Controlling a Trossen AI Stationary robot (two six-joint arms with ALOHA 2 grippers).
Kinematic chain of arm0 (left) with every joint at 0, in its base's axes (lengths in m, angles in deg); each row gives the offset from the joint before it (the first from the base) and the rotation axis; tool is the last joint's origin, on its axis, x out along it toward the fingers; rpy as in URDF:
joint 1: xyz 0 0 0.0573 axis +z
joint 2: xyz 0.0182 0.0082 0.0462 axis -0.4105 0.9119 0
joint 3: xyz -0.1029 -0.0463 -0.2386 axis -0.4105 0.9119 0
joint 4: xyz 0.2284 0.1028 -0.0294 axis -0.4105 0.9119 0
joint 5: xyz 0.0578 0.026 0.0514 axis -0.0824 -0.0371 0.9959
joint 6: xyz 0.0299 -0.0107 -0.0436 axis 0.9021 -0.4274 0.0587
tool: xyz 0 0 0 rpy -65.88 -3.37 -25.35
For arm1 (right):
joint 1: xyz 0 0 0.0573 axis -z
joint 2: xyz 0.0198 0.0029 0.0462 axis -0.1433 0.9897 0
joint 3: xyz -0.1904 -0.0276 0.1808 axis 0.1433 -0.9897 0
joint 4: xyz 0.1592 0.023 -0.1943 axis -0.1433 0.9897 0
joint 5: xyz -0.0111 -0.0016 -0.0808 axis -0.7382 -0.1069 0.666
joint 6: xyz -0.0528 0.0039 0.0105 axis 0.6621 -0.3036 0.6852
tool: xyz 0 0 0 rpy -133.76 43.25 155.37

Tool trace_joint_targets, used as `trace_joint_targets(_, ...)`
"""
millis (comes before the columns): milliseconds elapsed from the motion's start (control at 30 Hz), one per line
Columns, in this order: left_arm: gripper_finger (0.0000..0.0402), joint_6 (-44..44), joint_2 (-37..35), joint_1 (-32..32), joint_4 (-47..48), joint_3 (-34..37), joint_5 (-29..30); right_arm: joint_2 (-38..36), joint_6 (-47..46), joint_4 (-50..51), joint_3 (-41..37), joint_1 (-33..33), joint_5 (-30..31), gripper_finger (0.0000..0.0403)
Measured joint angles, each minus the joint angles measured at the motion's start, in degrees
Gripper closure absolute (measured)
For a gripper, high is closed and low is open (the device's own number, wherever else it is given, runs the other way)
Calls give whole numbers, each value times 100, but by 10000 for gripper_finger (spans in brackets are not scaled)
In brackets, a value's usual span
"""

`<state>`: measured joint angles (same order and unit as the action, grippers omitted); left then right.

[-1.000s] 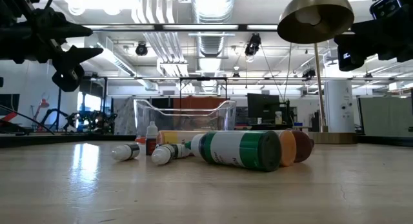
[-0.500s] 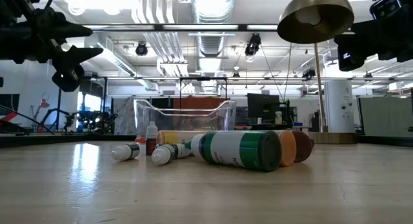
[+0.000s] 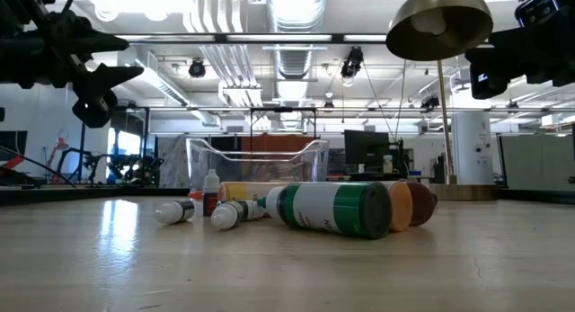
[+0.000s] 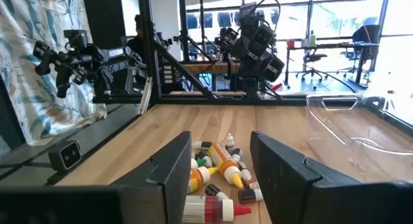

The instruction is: Pick & Place food coloring

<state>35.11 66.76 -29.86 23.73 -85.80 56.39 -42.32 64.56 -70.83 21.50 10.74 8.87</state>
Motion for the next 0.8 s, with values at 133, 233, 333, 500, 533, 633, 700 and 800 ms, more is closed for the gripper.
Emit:
trace_joint_targets(133,252,-2,1,0,1,0,-1,0,0,2,0,0,-2,248)
trace_joint_targets(233,252,0,0,0,1,1,-1,2,0,2,-2,0,-1,248)
trace_joint_targets(333,252,0,1,0,1,-1,0,0,2,2,0,0,0,248)
trace_joint_targets(500,252,0,1,0,1,0,0,2,2,0,0,0,0,248)
trace_joint_targets(533,252,-1,1,0,1,0,-2,1,32,-13,-1,0,6,248)
trace_joint_targets(633,252,-2,1,0,1,-1,-2,2,-375,-151,0,-11,70,248)
trace_joint_targets(700,252,0,1,0,1,0,0,0,-1244,-208,0,-15,87,248)
trace_joint_targets(800,252,-1,-1,0,1,0,0,0,-3048,-192,0,-13,92,248)
